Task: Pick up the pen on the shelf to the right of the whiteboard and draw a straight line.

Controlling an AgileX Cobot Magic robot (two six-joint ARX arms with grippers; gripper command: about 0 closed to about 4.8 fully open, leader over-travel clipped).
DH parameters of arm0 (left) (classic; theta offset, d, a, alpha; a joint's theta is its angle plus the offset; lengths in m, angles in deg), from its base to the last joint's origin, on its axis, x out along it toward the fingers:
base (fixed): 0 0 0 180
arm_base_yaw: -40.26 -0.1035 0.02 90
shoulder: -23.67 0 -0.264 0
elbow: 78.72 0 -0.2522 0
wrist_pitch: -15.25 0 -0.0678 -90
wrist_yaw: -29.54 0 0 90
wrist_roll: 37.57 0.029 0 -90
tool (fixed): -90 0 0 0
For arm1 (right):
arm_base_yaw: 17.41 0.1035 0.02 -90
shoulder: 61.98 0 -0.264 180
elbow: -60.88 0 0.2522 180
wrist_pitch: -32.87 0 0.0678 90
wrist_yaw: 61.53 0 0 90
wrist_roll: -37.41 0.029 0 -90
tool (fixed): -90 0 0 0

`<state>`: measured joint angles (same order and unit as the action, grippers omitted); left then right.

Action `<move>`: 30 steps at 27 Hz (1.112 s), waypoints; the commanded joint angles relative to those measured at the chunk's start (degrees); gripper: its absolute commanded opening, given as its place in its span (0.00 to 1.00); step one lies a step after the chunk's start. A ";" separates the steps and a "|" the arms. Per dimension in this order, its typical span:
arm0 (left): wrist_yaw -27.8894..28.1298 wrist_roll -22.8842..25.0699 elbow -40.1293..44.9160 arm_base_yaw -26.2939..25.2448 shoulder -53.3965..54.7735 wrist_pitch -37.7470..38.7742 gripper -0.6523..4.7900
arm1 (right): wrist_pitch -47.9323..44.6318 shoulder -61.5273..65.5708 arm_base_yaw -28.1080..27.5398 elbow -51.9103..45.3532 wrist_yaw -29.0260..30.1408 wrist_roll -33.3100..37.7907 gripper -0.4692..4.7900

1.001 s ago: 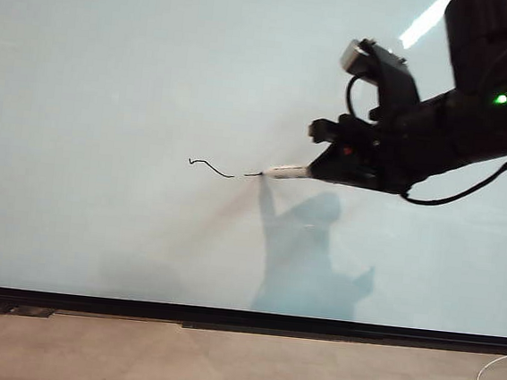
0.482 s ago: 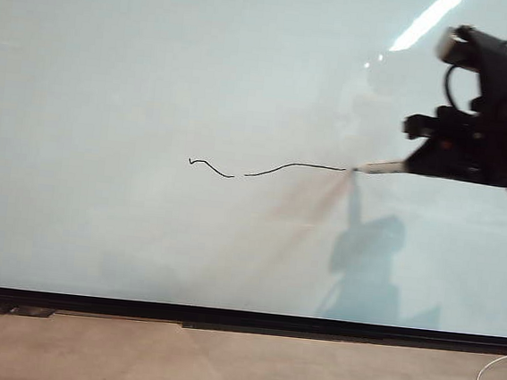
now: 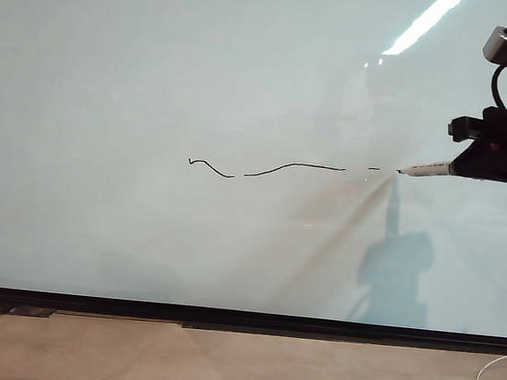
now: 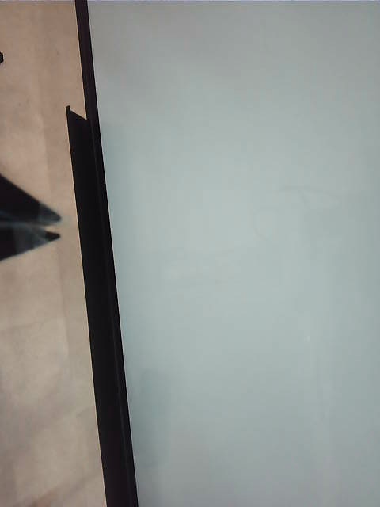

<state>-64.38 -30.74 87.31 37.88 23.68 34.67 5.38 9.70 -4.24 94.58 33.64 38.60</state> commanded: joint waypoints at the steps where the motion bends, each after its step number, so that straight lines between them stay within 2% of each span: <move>1: -0.15 0.04 -0.20 0.02 0.00 -0.37 0.11 | -0.61 -4.07 0.04 -2.58 -0.02 0.61 0.08; 6: -0.13 0.04 -0.20 0.02 0.00 -0.37 0.11 | 4.31 -11.19 0.09 -4.37 -0.20 0.92 0.08; 8: -0.15 0.04 -0.20 0.02 0.00 -0.37 0.11 | 11.80 -18.05 0.15 -4.37 -1.27 0.04 0.08; 18: -0.13 0.04 -0.20 0.02 0.00 -0.37 0.11 | 28.76 -37.73 -0.37 -4.39 -3.32 -3.76 0.08; 23: -0.15 0.04 -0.20 0.02 0.00 -0.37 0.11 | 33.55 -49.90 -4.59 -7.08 -3.54 -4.15 0.08; 25: -0.13 0.04 -0.20 0.02 0.00 -0.37 0.11 | 38.80 -55.39 -6.60 -8.11 -3.56 -3.93 0.08; 30: -0.15 0.04 -0.20 0.02 0.00 -0.37 0.11 | 42.82 -61.64 -8.81 -8.94 -3.67 -3.98 0.08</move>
<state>-64.38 -30.74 87.31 37.88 23.68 34.67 47.78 -50.69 -12.59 85.86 29.99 34.53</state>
